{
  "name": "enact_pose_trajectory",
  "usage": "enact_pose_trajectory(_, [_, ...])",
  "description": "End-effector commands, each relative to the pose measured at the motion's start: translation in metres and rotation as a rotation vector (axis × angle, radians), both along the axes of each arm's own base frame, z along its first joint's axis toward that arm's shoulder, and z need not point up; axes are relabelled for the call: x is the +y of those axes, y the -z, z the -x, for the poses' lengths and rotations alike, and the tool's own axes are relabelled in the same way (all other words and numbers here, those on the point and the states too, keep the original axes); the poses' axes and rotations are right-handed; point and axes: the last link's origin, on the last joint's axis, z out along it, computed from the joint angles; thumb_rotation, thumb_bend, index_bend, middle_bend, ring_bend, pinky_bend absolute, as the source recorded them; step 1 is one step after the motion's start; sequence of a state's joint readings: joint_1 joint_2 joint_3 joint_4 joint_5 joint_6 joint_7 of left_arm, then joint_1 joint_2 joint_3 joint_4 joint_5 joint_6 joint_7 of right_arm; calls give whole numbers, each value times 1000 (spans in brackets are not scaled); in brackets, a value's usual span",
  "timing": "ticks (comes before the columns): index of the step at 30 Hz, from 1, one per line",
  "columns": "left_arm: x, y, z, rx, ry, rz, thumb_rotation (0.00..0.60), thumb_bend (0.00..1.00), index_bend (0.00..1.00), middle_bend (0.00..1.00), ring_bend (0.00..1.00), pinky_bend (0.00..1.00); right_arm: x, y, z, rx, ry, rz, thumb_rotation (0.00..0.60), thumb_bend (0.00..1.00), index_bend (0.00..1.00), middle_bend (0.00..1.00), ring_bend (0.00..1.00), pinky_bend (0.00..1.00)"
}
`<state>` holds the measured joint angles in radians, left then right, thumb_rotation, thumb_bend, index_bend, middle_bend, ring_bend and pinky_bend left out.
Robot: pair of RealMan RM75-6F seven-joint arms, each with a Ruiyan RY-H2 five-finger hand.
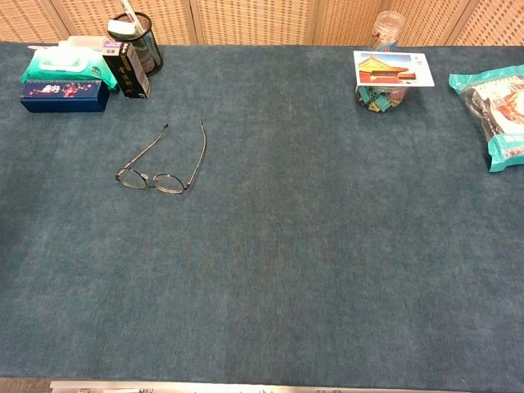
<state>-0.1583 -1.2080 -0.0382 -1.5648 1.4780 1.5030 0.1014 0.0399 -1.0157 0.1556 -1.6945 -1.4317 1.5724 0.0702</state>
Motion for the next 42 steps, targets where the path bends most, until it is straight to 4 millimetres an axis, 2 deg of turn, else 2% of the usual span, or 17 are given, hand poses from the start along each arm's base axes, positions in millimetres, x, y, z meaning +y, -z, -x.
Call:
enact_pose_trajectory(1, [0, -3, 2, -6, -9, -11, 600, 14, 150, 154, 42, 162, 0, 0, -2, 1, -9, 5, 600, 43, 125, 200, 159, 269])
enact_pose_trajectory(8, [2, -11, -2, -37, 15, -59, 600, 14, 155, 161, 42, 162, 1, -1, -2, 2, -6, 10, 600, 42, 125, 201, 159, 269])
enact_pose_trajectory(14, [15, -9, -11, -92, 63, -76, 600, 14, 155, 160, 41, 163, 9, -14, -2, -14, -7, 61, 600, 42, 125, 201, 159, 269])
enact_pose_trajectory(21, [49, 18, -50, -48, 262, 11, 600, 13, 155, 78, 40, 163, 19, -28, -9, -46, -47, 101, 600, 42, 125, 201, 159, 269])
enact_pose_trajectory(27, [71, 44, -71, -20, 380, 108, 600, 13, 155, 38, 40, 163, 20, -29, -12, -60, -64, 98, 600, 42, 125, 201, 159, 269])
enact_pose_trajectory(35, [83, 84, -80, 69, 435, 261, 600, 0, 155, 12, 40, 163, 7, -23, -11, -64, -68, 62, 600, 42, 129, 214, 159, 269])
enact_pose_trajectory(42, [103, 110, -81, 166, 417, 302, 600, 0, 154, 0, 40, 163, -3, -17, -11, -71, -65, 35, 600, 45, 155, 214, 159, 269])
